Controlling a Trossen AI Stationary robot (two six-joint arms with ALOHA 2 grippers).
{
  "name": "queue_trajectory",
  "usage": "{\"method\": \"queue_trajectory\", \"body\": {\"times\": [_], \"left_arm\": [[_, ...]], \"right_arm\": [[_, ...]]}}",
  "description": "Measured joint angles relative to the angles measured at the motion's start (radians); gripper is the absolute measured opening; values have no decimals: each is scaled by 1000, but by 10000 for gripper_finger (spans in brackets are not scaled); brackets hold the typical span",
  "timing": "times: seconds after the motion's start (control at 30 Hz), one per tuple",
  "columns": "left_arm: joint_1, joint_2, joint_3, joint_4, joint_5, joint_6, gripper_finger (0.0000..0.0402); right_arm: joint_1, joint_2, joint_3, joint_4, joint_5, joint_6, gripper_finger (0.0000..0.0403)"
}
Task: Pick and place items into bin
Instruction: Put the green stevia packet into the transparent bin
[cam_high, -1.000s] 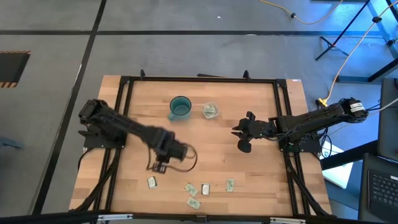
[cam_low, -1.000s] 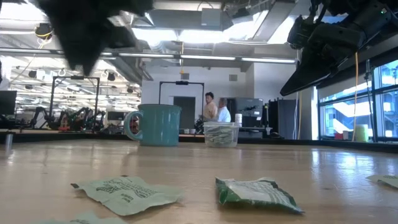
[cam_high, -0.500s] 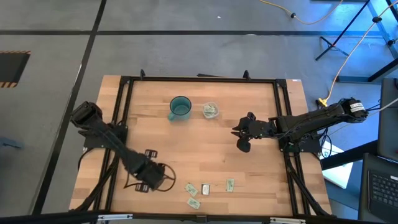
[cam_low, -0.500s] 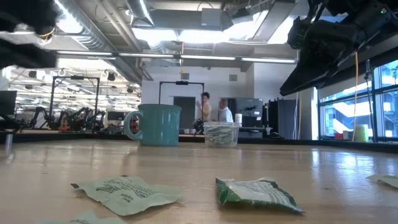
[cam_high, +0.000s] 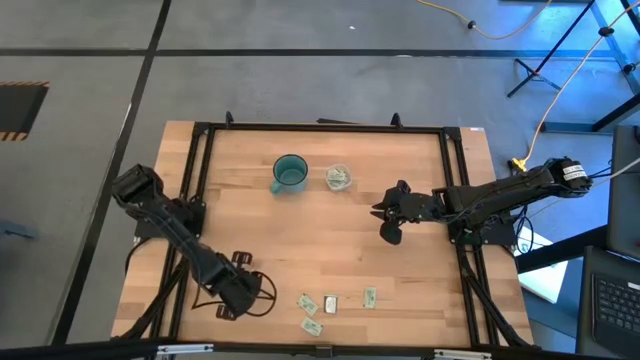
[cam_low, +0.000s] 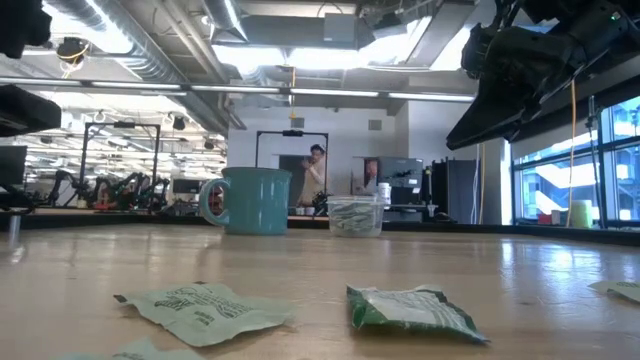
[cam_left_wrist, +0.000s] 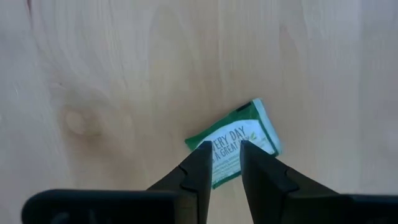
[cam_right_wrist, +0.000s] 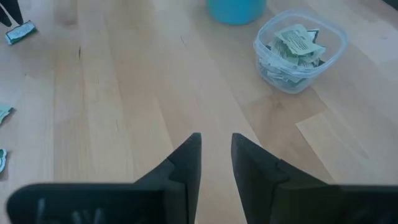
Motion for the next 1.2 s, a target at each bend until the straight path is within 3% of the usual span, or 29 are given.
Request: {"method": "queue_trajectory", "body": {"times": [0.43, 0.77, 0.87, 1.2], "left_arm": [[0, 94, 3, -5, 11, 56, 73], [0, 95, 3, 0, 18, 56, 9], [5, 98, 18, -15, 21, 56, 6], [162, 1, 137, -35, 22, 205, 3]], "right_arm": [[0, 0, 0, 0, 0, -8, 92], [0, 0, 0, -1, 0, -10, 92], [0, 0, 0, -1, 0, -10, 92], [0, 0, 0, -1, 0, -11, 92]]}}
